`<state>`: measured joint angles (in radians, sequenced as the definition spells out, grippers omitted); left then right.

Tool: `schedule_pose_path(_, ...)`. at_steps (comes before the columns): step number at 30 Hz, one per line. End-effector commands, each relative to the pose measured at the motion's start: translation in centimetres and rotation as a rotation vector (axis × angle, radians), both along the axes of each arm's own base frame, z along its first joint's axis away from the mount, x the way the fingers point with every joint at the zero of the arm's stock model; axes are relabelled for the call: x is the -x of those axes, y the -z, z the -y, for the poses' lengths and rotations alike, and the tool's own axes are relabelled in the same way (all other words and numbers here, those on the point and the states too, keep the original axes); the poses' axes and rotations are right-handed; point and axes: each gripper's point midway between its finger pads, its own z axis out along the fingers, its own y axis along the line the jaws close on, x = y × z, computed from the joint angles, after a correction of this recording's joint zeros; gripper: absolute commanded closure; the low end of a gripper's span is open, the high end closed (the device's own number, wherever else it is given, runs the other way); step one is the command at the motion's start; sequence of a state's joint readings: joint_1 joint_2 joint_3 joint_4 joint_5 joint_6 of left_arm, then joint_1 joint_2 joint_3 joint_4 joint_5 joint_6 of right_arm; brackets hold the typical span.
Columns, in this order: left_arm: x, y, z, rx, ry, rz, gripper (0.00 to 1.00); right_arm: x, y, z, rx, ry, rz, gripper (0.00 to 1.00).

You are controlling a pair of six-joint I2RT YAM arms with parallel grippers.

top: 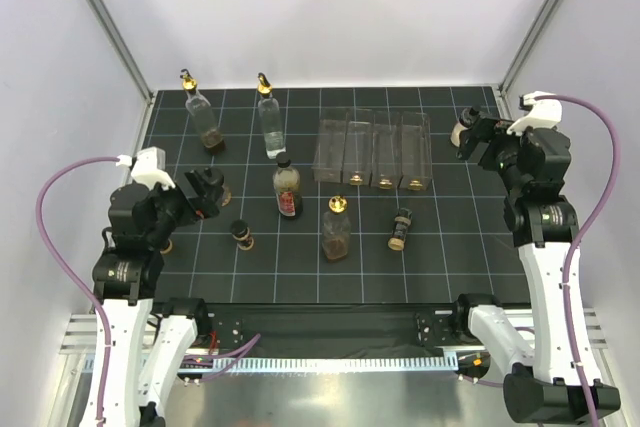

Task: Organize the condiment bottles
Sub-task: Pick up the bottle from the center of the board.

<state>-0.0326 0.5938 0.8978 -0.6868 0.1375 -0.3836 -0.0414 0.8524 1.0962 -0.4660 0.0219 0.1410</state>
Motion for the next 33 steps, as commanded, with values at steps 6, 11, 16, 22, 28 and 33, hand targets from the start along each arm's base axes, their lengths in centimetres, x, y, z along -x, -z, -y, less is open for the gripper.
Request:
schedule_pose_path(6, 1.0, -0.2, 0.8, 0.036, 0.028, -0.018, 0.0, 3.7, -0.1, -11.2, 0.354, -0.89, 0.091, 0.0)
schedule_pose_path(11, 1.3, 0.0, 0.7, 0.03, 0.027, -0.02, 0.0, 7.7, 2.1, -14.2, 0.503, -1.246, 0.119, 0.0)
schedule_pose_path(16, 1.0, 0.2, 0.6, 0.025, 0.026, -0.018, 0.0, 12.6, 4.3, -16.8, 0.586, -1.607, 0.272, 0.0)
schedule_pose_path(22, 0.7, 0.2, 0.5, 0.015, 0.025, -0.01, 0.0, 14.5, 5.4, -21.3, 0.547, -1.849, 0.331, 0.0)
schedule_pose_path(28, 0.9, 0.7, 0.5, 0.015, 0.024, -0.017, 0.0, 12.2, 4.3, -24.7, 0.478, -1.886, 0.334, 0.0)
schedule_pose_path(33, 1.1, 0.6, 0.6, 0.028, 0.021, -0.008, 0.0, 11.8, 4.7, -27.2, 0.407, -1.925, 0.289, 0.03)
